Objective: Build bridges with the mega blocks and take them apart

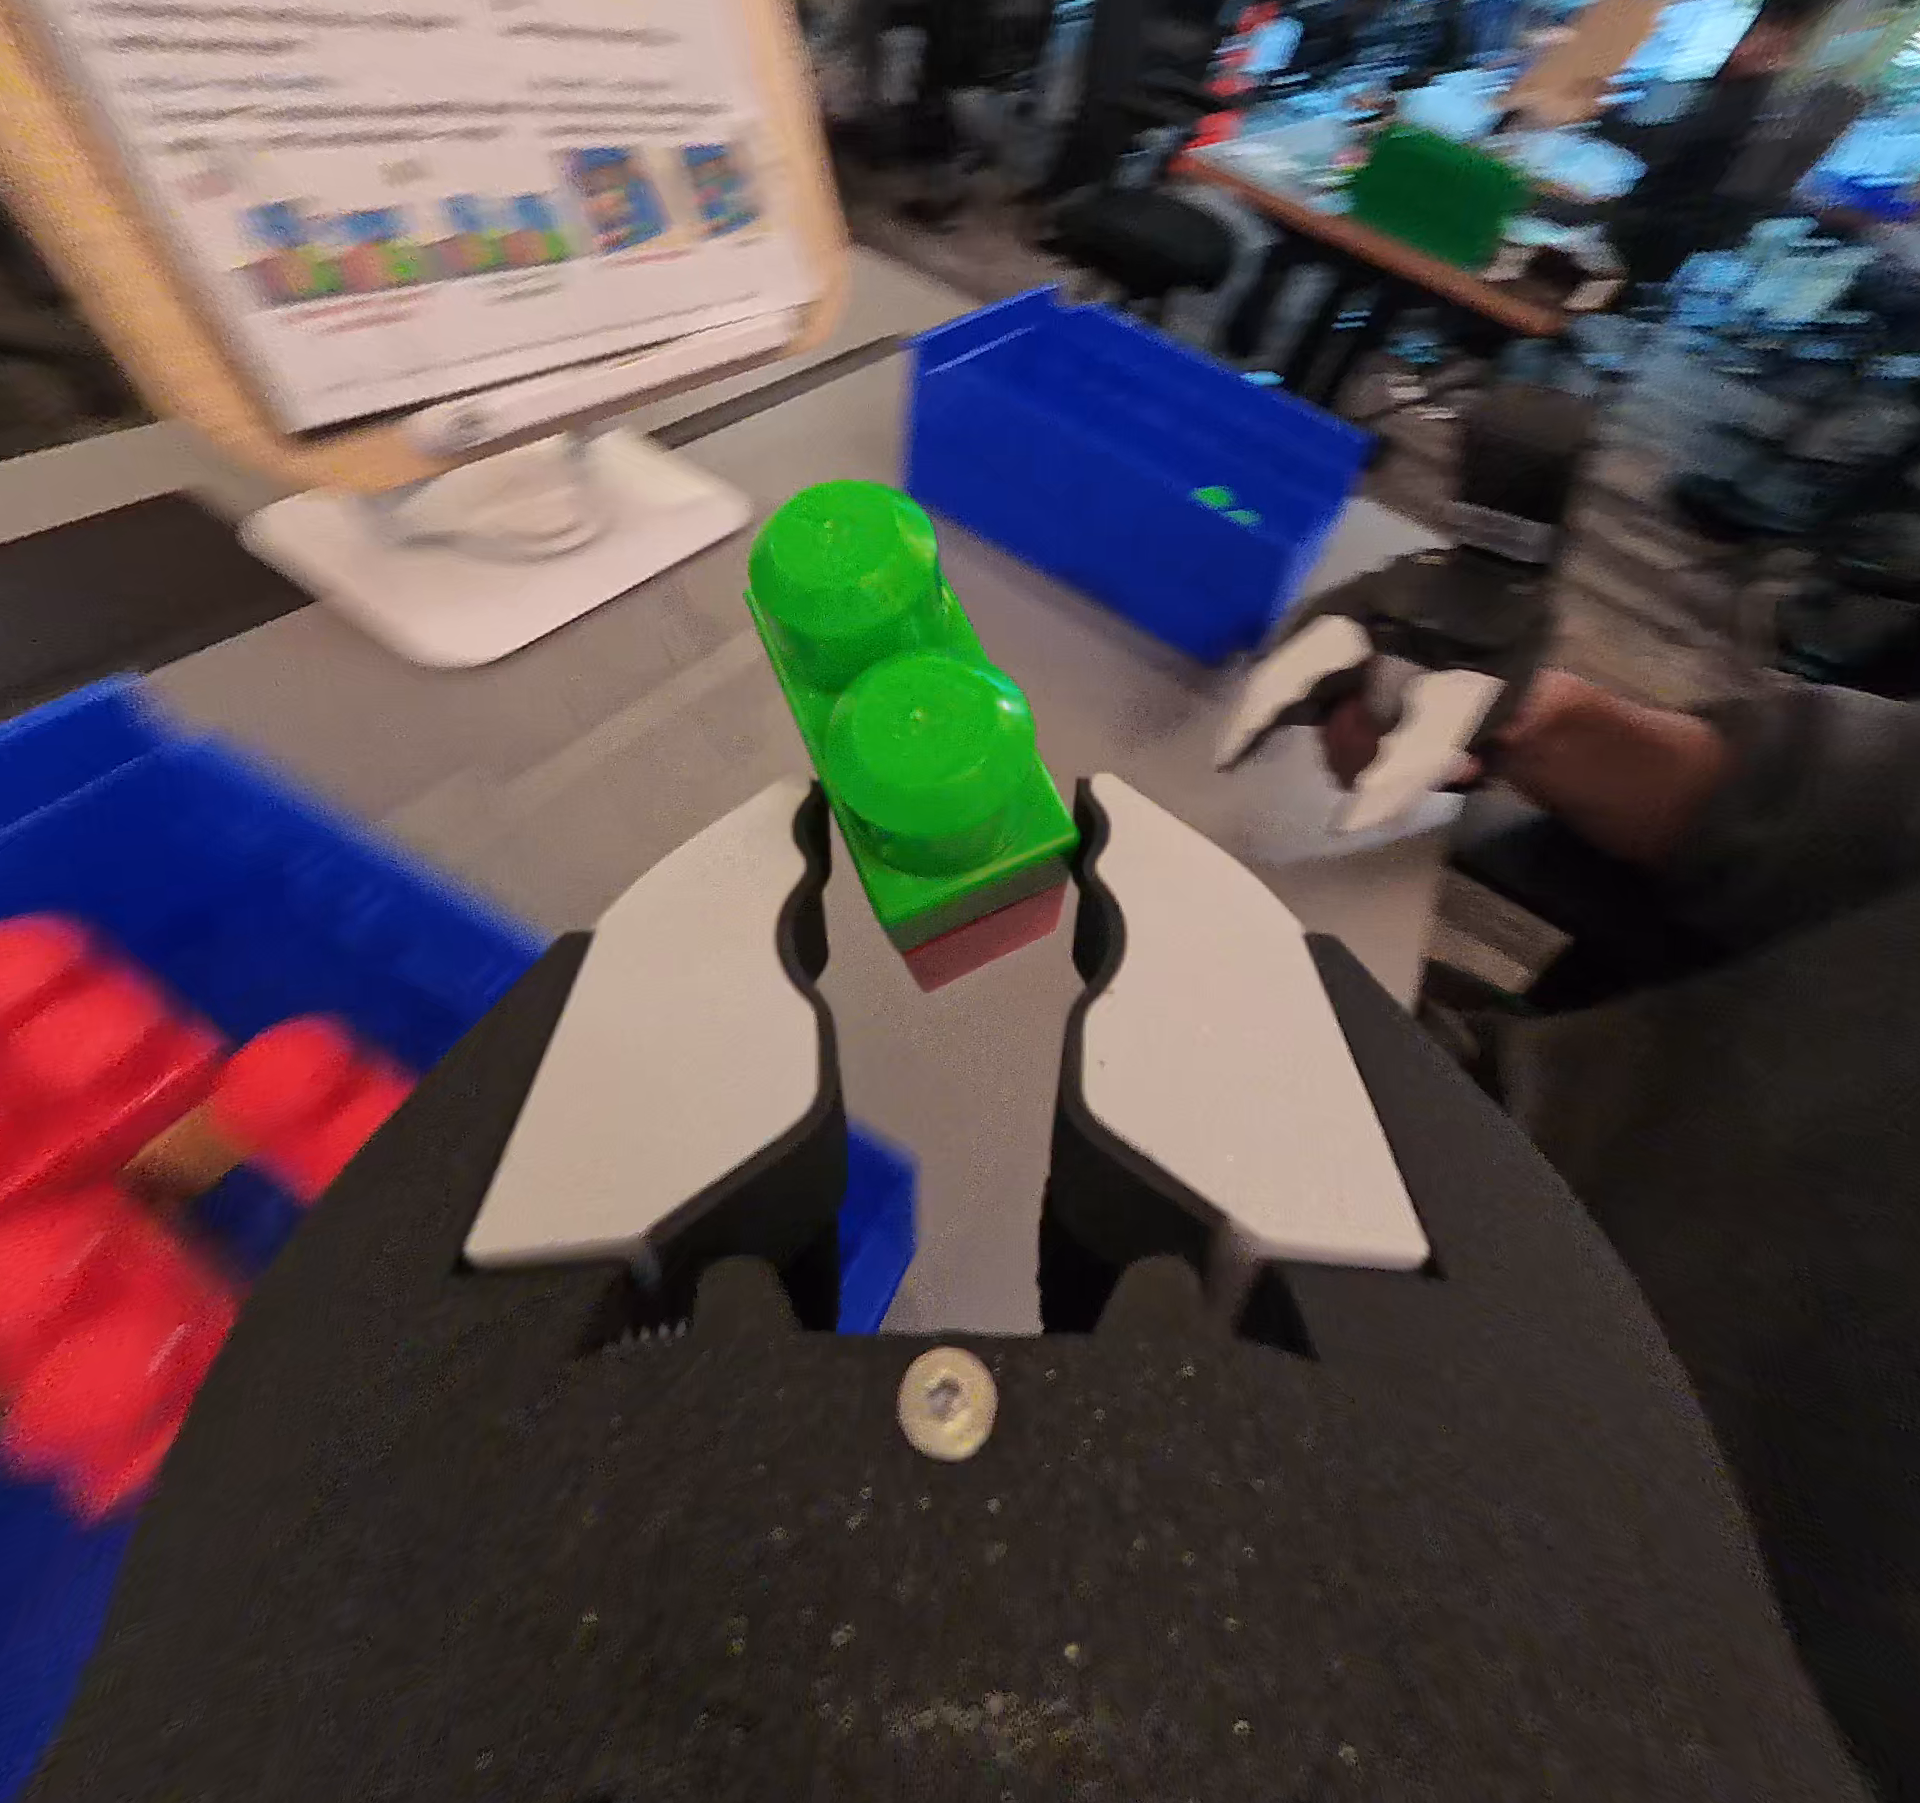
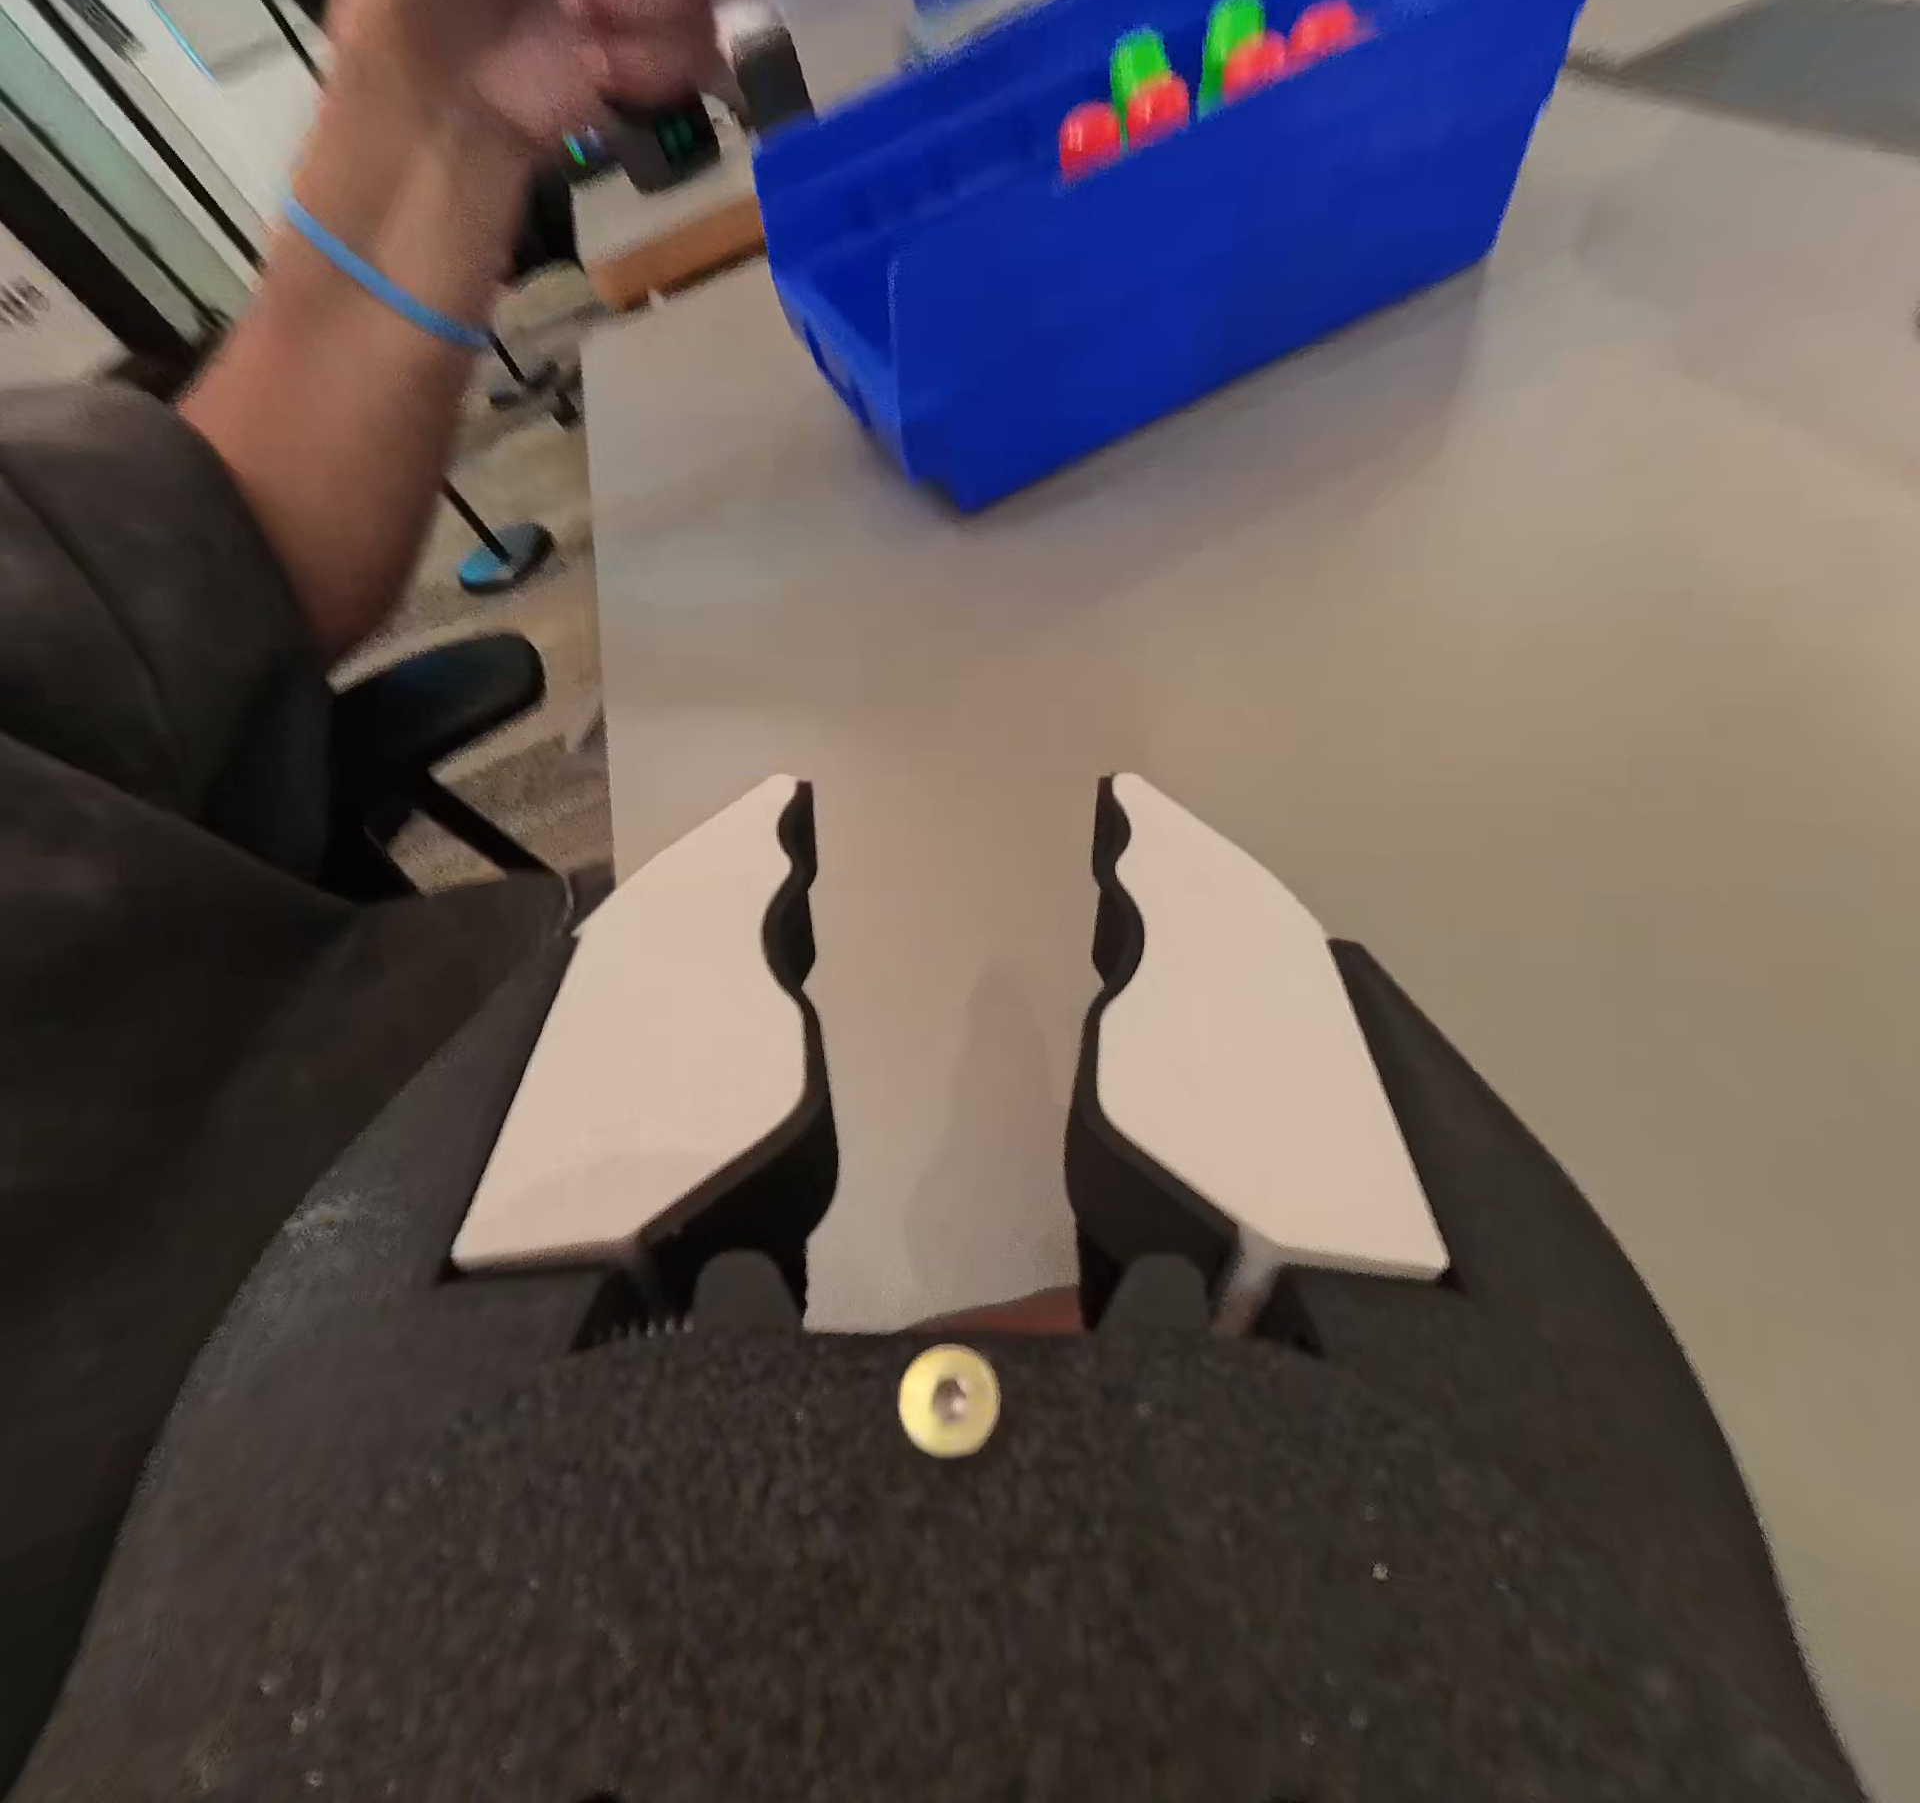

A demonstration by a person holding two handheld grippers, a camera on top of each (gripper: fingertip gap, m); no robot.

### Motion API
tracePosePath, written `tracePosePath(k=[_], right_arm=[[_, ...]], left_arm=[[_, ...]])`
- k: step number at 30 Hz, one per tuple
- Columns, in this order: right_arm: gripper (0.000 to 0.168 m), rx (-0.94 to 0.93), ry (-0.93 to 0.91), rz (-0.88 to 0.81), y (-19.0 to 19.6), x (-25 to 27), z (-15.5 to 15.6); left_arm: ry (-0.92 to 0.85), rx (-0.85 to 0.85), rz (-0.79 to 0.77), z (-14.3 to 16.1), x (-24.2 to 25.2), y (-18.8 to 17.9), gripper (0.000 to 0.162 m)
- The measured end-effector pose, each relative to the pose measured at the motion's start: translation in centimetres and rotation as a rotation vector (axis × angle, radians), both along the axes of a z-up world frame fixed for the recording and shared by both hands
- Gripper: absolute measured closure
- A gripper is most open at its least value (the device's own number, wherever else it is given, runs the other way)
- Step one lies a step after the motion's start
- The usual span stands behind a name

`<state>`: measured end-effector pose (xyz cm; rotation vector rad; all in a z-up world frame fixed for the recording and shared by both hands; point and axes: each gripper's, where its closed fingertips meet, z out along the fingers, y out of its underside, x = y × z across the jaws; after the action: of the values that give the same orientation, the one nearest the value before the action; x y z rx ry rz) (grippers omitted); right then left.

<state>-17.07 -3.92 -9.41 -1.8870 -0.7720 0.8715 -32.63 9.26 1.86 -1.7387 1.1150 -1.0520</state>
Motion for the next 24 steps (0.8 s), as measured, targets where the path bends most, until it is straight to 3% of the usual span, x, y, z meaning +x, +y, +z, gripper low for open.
tracePosePath(k=[4, 8, 12, 15, 24], right_arm=[[0.112, 0.066, 0.141, 0.069, 3.6, -1.6, 4.8], [0.11, 0.066, 0.309, 0.17, 5.1, -2.6, 8.7], [0.109, -0.042, 0.274, 0.255, 5.2, -3.9, 6.1], [0.127, -0.093, 0.33, 0.288, 5.1, -4.2, 5.1], [0.131, 0.1, 0.25, 0.209, 5.3, -3.3, 6.7]], left_arm=[[-0.101, -0.027, -0.333, 1.1, 5.7, -4.7, 0.118], [-0.044, -0.052, -0.497, -1.2, 9.0, -7.5, 0.118], [-0.057, -0.115, -0.553, -3.1, 10.2, -8.6, 0.118], [-0.057, -0.158, -0.559, -4.3, 10.5, -8.6, 0.119], [-0.003, -0.202, -0.363, -3.8, 10.7, -7.6, 0.126]])
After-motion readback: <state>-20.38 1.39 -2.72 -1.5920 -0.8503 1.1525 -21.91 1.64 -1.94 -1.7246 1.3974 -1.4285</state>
